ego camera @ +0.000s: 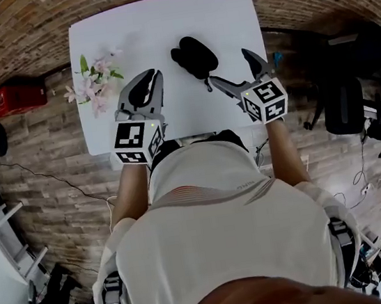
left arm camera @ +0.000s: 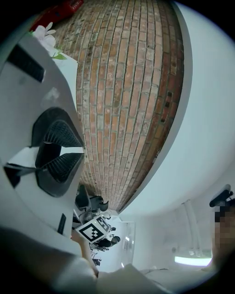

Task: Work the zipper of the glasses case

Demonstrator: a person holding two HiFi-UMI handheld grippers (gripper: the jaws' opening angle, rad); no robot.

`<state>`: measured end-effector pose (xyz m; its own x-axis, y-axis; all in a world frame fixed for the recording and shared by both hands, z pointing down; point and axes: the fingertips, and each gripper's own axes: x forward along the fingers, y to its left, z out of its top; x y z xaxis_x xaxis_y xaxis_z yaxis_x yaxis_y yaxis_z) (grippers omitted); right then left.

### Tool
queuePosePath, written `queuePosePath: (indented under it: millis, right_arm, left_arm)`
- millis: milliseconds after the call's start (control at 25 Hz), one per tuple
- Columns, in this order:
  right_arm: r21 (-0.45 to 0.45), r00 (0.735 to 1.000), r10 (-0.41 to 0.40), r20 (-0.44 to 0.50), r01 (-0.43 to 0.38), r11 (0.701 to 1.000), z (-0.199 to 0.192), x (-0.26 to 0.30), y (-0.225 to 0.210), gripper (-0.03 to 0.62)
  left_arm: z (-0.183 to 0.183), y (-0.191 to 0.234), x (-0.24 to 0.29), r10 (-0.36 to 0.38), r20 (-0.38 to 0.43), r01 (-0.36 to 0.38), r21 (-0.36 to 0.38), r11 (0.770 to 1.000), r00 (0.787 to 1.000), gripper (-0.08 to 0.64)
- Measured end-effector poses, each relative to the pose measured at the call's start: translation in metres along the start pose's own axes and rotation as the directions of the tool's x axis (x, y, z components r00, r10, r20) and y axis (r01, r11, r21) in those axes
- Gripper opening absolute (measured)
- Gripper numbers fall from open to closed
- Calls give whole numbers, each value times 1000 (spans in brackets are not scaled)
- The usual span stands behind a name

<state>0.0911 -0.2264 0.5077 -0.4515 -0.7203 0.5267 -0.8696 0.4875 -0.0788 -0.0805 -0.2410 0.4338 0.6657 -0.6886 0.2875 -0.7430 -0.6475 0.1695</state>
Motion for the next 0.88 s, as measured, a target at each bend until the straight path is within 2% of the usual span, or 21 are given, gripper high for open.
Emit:
queuePosePath:
  millis: [240,480,880]
  right_arm:
    - [-34,982,42,-182,-49,998,-64,50,7,559]
    - [-93,936,4,-353,-40,995,-125,93,-2,606]
    - [-56,907,15,-420,-42,998,-154,137,-12,634]
  left_arm:
    - [-14,2,-1,16,-40,-17,-15,1000,999,46]
    - [-29,11,-10,55,-81,-58,-37,998,995,46]
    - [-47,24,-17,81,-129,-90,-63,994,988,46]
